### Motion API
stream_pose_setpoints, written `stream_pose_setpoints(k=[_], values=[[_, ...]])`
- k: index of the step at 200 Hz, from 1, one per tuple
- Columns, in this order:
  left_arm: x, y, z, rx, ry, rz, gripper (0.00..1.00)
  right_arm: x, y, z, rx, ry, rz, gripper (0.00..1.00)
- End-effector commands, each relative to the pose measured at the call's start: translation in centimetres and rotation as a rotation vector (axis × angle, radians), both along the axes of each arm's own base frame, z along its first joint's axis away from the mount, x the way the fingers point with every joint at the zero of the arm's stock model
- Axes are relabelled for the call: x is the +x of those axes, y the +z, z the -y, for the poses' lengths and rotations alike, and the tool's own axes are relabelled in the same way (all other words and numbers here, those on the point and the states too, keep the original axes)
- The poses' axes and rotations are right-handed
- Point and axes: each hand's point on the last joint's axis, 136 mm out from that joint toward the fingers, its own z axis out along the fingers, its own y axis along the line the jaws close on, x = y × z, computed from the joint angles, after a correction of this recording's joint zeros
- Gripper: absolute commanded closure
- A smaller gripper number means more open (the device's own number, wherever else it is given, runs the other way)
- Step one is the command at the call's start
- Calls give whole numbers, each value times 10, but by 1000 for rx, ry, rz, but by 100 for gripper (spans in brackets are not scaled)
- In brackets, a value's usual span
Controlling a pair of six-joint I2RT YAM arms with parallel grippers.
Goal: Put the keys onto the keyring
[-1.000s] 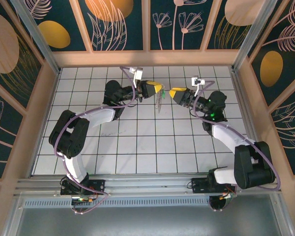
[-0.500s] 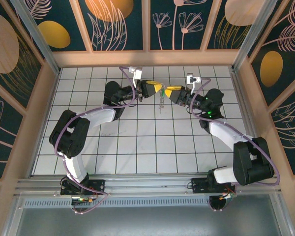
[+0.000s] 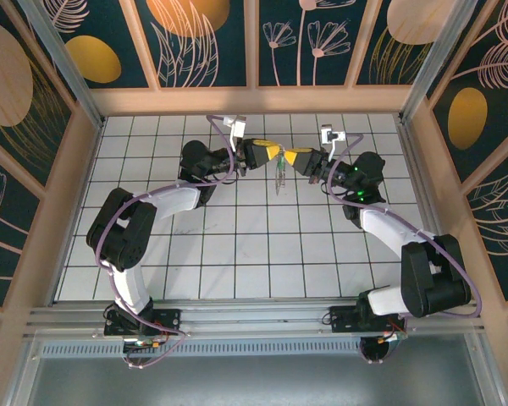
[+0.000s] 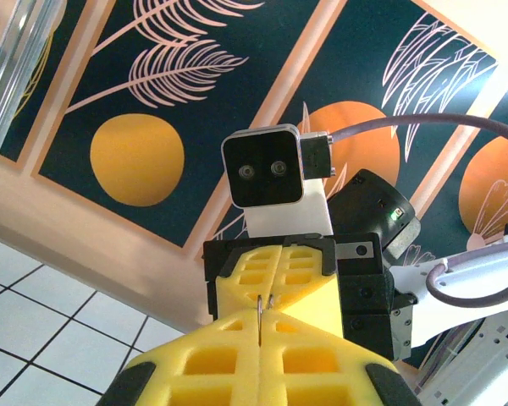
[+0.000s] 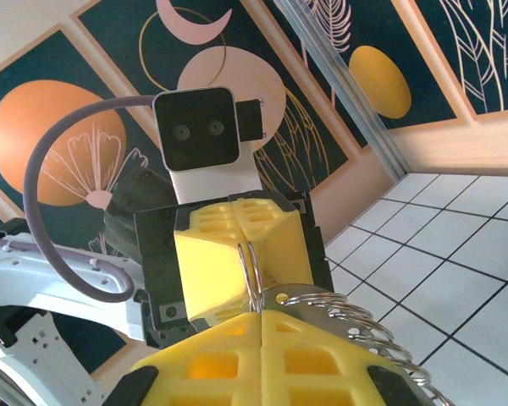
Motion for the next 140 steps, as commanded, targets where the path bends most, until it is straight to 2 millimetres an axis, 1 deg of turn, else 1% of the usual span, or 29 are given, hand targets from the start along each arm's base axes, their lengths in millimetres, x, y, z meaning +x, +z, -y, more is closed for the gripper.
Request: stream_pose_setpoints(k=[1,35,86,106,140], values=[[-5,13,0,-38,-8,50,100,-7,16,-3,9,34,81,100],[-5,18,-2,-53,1,56,100,-6,11,-2,5,24,69,100],[-10,25,-4,-65,4,72,100,-2,-7,-4,-11,18,24,100],[-10,26,-5,-67,5,74,100,-1,-10,-9,-12,27,15,100],[-10,24,-5,-67,6,70,100,-2,-13,-22,-18,58,9,100]])
